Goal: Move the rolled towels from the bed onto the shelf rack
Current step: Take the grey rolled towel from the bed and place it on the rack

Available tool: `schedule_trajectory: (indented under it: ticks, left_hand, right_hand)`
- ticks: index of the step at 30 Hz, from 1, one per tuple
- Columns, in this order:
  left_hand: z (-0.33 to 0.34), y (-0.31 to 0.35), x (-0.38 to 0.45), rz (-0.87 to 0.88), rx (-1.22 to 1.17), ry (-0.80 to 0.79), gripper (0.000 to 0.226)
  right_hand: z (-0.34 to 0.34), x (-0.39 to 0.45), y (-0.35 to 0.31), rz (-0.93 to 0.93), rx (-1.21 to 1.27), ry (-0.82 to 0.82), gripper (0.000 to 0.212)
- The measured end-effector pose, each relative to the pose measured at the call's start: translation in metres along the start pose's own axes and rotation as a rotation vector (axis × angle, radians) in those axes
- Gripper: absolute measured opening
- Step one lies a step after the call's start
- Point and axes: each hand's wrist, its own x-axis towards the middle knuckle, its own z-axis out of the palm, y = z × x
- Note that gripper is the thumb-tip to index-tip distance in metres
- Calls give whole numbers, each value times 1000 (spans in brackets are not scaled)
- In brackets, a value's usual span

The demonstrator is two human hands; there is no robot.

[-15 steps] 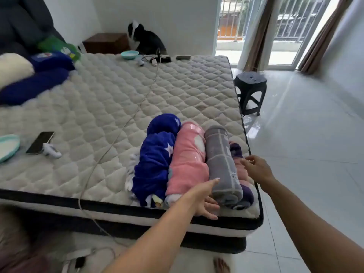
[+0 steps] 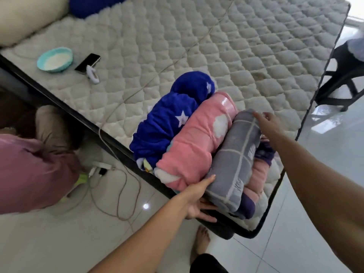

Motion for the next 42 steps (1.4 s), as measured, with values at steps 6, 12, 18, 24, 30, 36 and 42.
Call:
schedule_trajectory:
  ticks: [6, 12, 18, 24, 30, 36, 42]
  left_hand:
    - [5, -7, 0, 24, -100, 27, 62]
    - [8, -29, -15, 90, -129, 99, 53]
    - [-17, -72, -56, 150, -138, 119, 59]
    - [-83, -135, -121, 317, -260, 233, 54]
    - [-175, -234, -191, 530, -536, 331, 62]
    - [-274, -345, -269, 769, -951, 497, 64]
    - [-351, -457, -328, 992, -1369, 637, 33]
  right_hand:
    - [4, -1, 2, 10, 7, -36, 62]
    - [-8, -49, -11, -66, 171, 76, 50]
    - [-10, -154, -19, -309, 204, 168, 34]
    - [33, -279, -50, -523, 195, 135, 38]
    - [121, -414, -93, -856, 124, -98, 49]
    - [234, -579, -127, -1169, 119, -467, 54]
    - [340, -752, -132, -1498, 111, -855, 47]
